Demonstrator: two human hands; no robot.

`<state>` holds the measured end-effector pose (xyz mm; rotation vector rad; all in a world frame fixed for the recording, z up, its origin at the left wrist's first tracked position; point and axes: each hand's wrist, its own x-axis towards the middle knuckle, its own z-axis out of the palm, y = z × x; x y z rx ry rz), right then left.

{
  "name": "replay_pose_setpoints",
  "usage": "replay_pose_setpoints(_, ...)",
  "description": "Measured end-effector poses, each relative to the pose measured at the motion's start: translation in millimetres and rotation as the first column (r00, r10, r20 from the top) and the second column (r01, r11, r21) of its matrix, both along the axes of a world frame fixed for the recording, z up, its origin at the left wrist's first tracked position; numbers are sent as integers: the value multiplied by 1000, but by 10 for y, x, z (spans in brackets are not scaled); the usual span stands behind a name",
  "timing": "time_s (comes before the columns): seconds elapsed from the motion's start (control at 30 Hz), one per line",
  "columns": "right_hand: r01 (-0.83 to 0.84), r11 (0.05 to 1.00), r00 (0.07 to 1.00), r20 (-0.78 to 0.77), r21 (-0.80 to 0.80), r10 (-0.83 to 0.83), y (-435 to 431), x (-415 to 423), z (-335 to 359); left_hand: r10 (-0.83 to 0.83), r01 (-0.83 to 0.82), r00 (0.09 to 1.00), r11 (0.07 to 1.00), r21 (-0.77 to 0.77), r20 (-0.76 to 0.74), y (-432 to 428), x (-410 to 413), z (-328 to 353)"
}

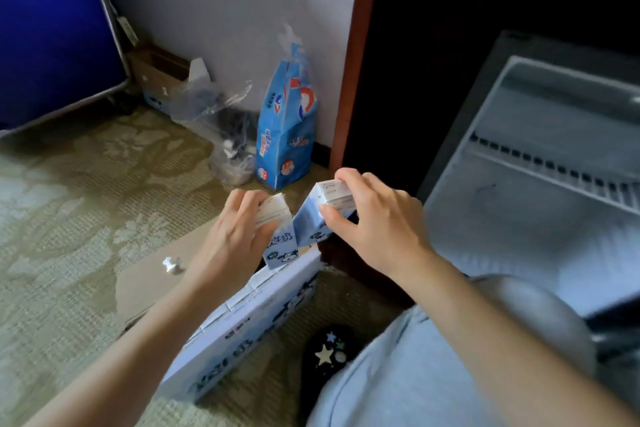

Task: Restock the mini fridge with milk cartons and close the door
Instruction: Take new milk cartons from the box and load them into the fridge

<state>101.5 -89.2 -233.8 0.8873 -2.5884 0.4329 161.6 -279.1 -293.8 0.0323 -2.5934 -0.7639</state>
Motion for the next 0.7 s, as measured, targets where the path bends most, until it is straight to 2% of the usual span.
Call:
replay_pose_setpoints(0.2,97,993,995,-28,-71,-99,777,38,279,-193,193,971,981,-19,-141,516,-217,486)
replay_pose_setpoints(0.47,253,938,958,-73,-236,-277,1667,3,598,-363,378,891,926,6,-272,1415,-592,1080)
replay_pose_setpoints(0.7,390,880,900,-90,-272,-426,2258,-163,736,-473,464,833,880,-104,-288,2078,-1074,1304)
